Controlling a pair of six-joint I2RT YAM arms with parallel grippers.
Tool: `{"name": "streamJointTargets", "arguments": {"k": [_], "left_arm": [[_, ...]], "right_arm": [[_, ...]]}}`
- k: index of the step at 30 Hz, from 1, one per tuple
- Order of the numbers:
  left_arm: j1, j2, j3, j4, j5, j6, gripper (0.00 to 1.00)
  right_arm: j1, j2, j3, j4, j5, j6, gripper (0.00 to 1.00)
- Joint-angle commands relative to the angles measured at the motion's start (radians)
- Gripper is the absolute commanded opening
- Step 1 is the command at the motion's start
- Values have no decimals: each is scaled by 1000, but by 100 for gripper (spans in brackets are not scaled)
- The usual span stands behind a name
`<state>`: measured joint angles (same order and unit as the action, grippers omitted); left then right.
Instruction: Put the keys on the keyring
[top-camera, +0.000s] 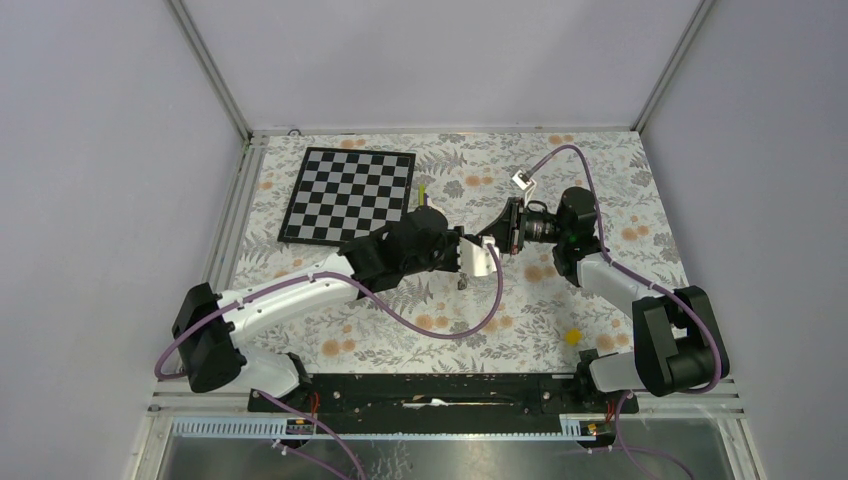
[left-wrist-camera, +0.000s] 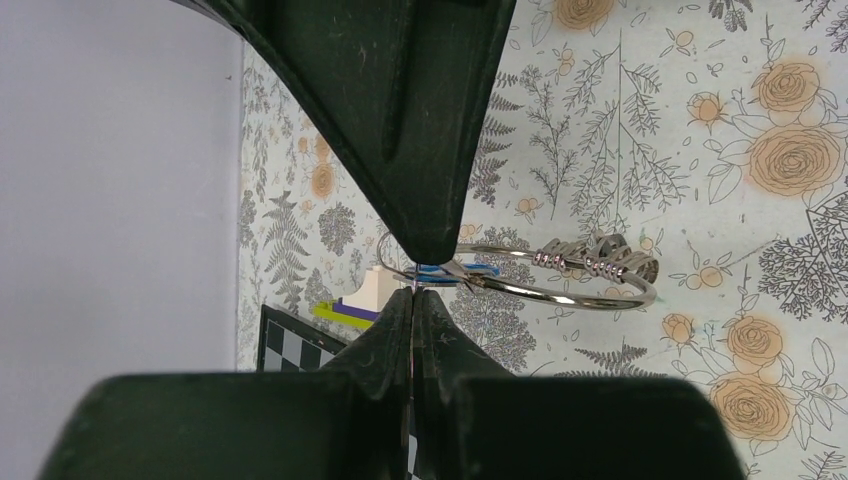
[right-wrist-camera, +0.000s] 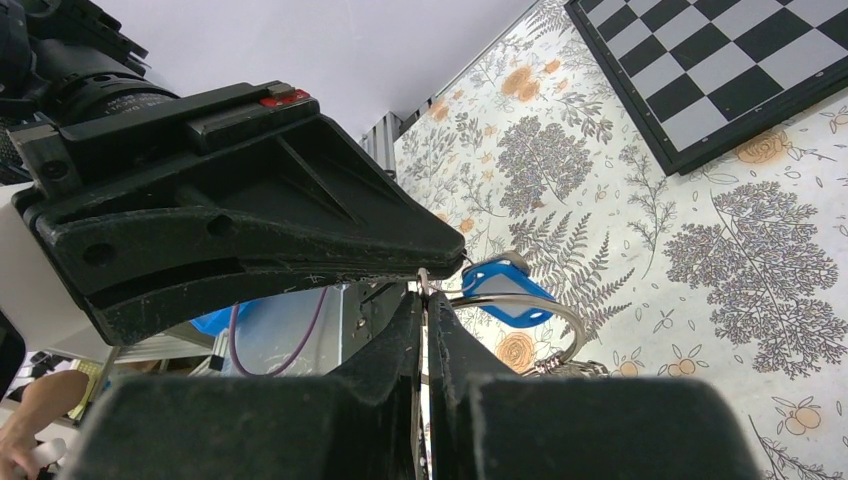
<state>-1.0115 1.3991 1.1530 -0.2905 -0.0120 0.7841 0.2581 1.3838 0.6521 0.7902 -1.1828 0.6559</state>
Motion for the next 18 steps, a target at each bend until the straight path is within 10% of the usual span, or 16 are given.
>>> {"name": "streamJointTargets", "arguments": {"k": [1,18], "left_arm": [[-12,1,23,52,-9,-15,0],[-13,-33,-28,59,-11,1,0]], "right_arm": [[14,-8,16,11,-18,-30,0],[4,-44,36,-55,0,-78,0]]}}
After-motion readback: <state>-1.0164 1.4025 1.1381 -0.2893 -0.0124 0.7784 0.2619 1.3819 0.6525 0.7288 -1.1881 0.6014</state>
